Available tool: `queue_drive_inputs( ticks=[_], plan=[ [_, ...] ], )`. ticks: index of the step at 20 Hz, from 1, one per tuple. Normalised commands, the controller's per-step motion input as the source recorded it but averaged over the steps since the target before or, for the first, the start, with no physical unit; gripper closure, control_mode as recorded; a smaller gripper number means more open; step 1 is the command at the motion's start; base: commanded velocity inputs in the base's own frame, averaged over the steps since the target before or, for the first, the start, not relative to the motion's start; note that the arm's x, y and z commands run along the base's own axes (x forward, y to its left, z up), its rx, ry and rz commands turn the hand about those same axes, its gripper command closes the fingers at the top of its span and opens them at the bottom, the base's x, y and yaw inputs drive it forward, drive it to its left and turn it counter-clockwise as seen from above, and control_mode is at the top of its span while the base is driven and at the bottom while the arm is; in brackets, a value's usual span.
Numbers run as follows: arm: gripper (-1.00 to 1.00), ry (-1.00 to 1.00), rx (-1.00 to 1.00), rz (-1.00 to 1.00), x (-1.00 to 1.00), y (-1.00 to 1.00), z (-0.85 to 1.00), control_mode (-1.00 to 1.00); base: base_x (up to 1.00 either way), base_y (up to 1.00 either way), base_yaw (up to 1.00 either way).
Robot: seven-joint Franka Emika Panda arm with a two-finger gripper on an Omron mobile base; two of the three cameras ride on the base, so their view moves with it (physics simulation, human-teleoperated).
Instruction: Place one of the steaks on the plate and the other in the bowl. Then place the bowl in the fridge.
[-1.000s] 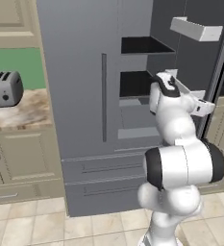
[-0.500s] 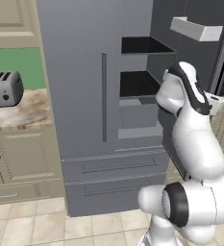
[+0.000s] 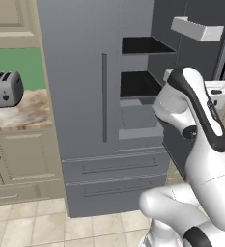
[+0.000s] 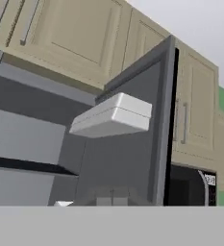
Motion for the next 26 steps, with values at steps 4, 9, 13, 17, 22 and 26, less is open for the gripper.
queue_drive_inputs(
  ticks=[4, 9, 13, 17, 22, 26],
  plan=[
    [1.00, 0.14, -0.14, 0.00, 0.01, 0.52, 1.00, -1.00, 0.00, 0.00, 0.00],
    [1.00, 0.20, 0.08, 0.00, -0.05, 0.64, 1.00, -1.00, 0.00, 0.00, 0.00],
    [1.00, 0.03, 0.01, 0.00, -0.25, 0.55, 1.00, -1.00, 0.00, 0.00, 0.00],
    [1.00, -0.01, -0.69, -0.15, -0.09, 0.28, 0.49, -1.00, 0.00, 0.00, 0.00],
    [1.00, -0.16, -0.75, -0.26, 0.11, 0.32, -0.01, -1.00, 0.00, 0.00, 0.00],
    [1.00, -0.36, -0.50, -0.35, 0.01, 0.32, -0.01, -1.00, 0.00, 0.00, 0.00]
  ],
)
